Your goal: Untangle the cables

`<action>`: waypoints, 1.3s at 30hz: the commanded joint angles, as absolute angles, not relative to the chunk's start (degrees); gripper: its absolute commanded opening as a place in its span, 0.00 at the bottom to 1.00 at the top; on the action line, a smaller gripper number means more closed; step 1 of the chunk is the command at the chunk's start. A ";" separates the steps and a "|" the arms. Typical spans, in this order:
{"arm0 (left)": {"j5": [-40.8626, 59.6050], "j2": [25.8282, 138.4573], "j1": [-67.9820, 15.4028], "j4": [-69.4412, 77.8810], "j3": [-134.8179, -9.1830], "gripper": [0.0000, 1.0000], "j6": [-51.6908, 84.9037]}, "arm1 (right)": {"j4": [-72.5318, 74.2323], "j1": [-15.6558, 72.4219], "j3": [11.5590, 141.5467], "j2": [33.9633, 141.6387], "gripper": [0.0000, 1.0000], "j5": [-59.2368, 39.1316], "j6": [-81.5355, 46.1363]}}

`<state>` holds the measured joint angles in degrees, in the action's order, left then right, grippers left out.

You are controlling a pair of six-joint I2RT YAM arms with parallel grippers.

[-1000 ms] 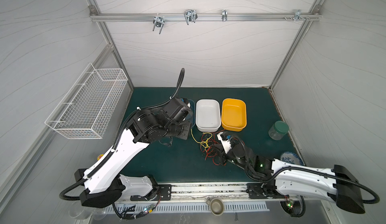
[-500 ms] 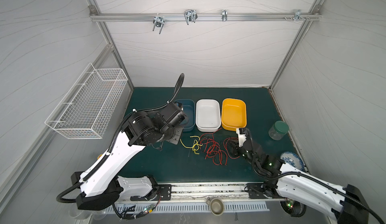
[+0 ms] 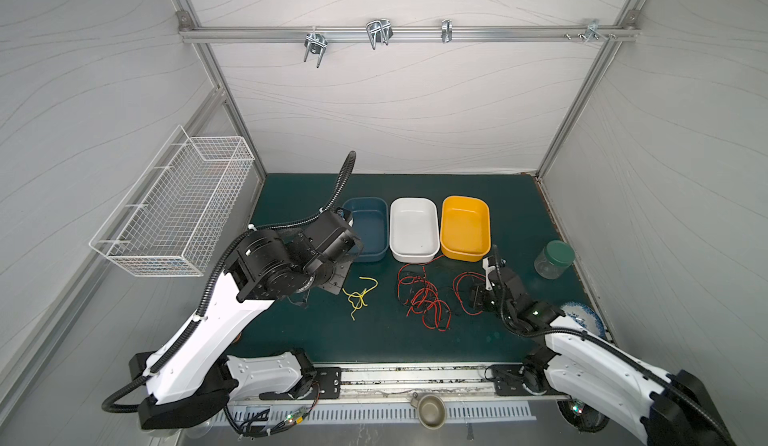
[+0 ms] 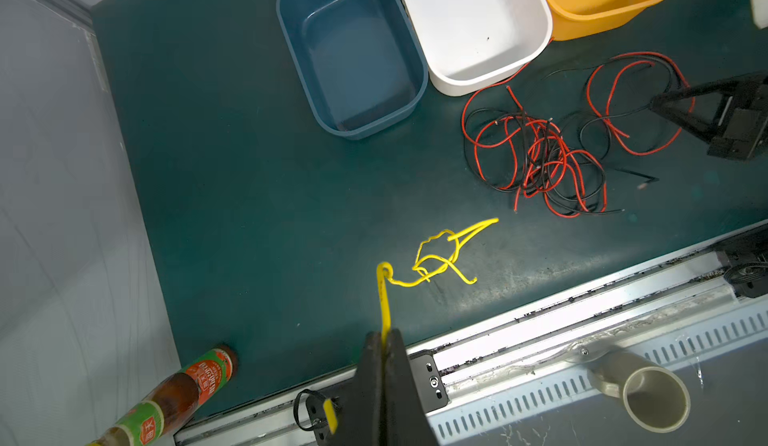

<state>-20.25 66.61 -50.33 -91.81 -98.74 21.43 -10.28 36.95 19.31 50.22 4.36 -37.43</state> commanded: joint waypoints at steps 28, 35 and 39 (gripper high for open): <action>4.89 69.82 -50.36 -68.96 -101.95 0.00 31.98 | 9.84 59.14 19.25 41.83 0.62 2.01 -26.12; 6.48 69.33 -50.36 -67.75 -102.16 0.00 33.13 | 12.77 61.38 18.82 42.92 0.63 3.57 -25.25; 6.57 69.41 -50.37 -68.01 -101.99 0.00 33.20 | 14.37 62.61 17.62 41.45 0.64 5.33 -25.27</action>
<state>5.63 70.08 -50.33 -69.95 -99.85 32.29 11.03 61.71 18.85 42.65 3.09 -26.22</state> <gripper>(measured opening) 0.047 0.639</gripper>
